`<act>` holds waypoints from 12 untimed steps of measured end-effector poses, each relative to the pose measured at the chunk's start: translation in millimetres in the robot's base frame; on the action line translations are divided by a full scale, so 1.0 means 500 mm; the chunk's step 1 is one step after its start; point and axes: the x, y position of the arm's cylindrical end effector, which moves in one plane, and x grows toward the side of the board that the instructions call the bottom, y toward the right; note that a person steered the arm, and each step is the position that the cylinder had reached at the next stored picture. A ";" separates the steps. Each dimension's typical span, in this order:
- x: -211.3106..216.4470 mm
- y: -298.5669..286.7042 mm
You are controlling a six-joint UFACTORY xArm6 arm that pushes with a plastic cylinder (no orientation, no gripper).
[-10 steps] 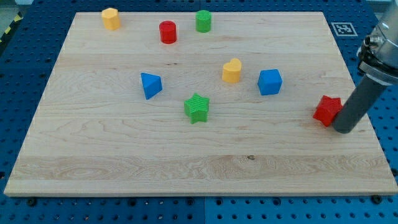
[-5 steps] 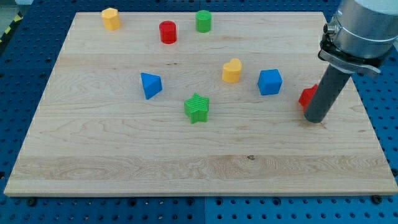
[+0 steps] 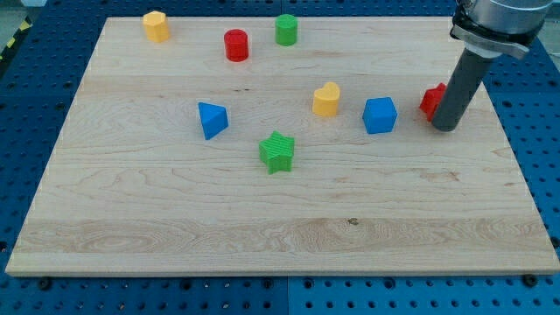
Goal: Move the red star to the top right
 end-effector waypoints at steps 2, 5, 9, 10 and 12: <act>-0.071 0.000; -0.187 0.007; -0.322 0.014; -0.291 0.003; 0.013 -0.006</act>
